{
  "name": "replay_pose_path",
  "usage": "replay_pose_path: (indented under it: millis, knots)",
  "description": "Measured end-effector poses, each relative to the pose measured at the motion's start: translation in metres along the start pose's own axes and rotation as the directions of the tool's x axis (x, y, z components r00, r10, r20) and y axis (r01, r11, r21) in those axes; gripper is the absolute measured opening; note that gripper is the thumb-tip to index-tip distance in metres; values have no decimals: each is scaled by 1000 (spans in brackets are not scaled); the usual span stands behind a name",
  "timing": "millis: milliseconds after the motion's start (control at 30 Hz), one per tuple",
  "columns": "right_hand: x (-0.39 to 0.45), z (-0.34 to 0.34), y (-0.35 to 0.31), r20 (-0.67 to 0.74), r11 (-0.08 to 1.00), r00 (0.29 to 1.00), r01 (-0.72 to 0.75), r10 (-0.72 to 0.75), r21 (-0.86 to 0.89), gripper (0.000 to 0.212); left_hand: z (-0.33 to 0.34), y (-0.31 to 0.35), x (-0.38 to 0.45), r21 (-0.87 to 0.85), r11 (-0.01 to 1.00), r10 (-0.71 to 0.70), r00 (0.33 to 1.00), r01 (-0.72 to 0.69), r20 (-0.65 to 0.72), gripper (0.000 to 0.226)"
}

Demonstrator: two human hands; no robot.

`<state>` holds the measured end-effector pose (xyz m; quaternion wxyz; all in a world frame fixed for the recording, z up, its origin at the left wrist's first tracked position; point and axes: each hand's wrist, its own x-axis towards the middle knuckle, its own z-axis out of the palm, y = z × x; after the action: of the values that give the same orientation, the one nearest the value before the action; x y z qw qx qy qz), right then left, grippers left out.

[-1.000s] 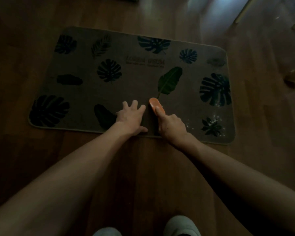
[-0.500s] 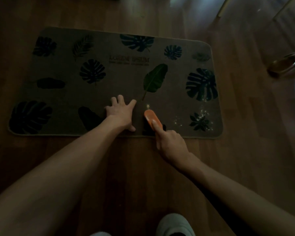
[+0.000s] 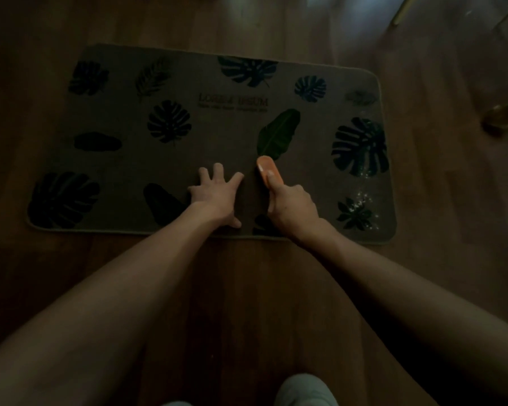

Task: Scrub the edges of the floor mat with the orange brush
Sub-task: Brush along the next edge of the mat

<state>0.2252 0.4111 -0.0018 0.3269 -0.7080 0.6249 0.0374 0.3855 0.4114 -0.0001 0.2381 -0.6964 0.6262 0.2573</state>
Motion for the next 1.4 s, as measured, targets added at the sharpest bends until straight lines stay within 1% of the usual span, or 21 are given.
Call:
replay_pose_path:
  millis: [67, 133, 233, 300, 367, 433, 633, 733, 933, 1067, 1167, 1267, 1333, 1400]
  knots:
    - [-21, 6, 9, 0, 999, 999, 36, -36, -40, 62, 1, 0, -2, -3, 1000, -5, 1000, 5, -10, 114]
    - [-48, 21, 24, 4, 990, 995, 99, -99, -96, 65, 3, 1, -3, -8, 1000, -9, 1000, 9, -13, 115]
    - [-83, 37, 44, 43, 986, 989, 144, -141, -87, 64, 4, 4, -5, 2, 1000, -13, 1000, 13, -28, 114]
    - [-87, 36, 48, 66, 981, 983, 175, -170, -86, 63, 4, 5, -6, 12, 1000, -16, 999, 16, -31, 114]
    - [-79, 29, 41, 70, 972, 981, 189, -180, -138, 64, 4, 5, -6, 22, 1000, -13, 999, 14, -40, 115]
    - [-62, 21, 30, 76, 971, 983, 176, -165, -161, 64, 2, 3, -4, 28, 1000, -8, 999, 9, -46, 117]
    - [-16, 17, 8, 62, 981, 982, 182, -178, -62, 68, 6, -9, 4, -27, 999, -31, 997, 29, -75, 126]
    - [3, 11, -2, 60, 983, 984, 170, -166, -72, 69, 6, -10, 6, -37, 999, -26, 997, 24, -75, 127]
    - [32, -8, -25, 26, 992, 994, 110, -109, -58, 63, 5, -10, 6, -54, 998, -36, 998, 33, -56, 127]
    - [17, -3, -14, -19, 1000, 1000, 2, -3, -27, 65, 5, -6, 2, -44, 998, -48, 998, 46, -46, 126]
    - [-8, 3, 9, -41, 997, 999, -18, 15, -69, 68, 4, 0, -2, -47, 998, -53, 998, 51, -27, 124]
    - [-29, 7, 26, -41, 990, 999, 1, -7, -140, 70, 4, 4, -4, -81, 996, -27, 999, 30, 35, 118]
    - [-45, 9, 30, -19, 983, 999, 45, -49, -177, 71, 5, 5, -6, -89, 996, -17, 998, 23, 65, 115]
    - [-63, 15, 28, 32, 969, 997, 80, -75, -232, 70, 7, 4, -4, -89, 996, -3, 997, 10, 71, 114]
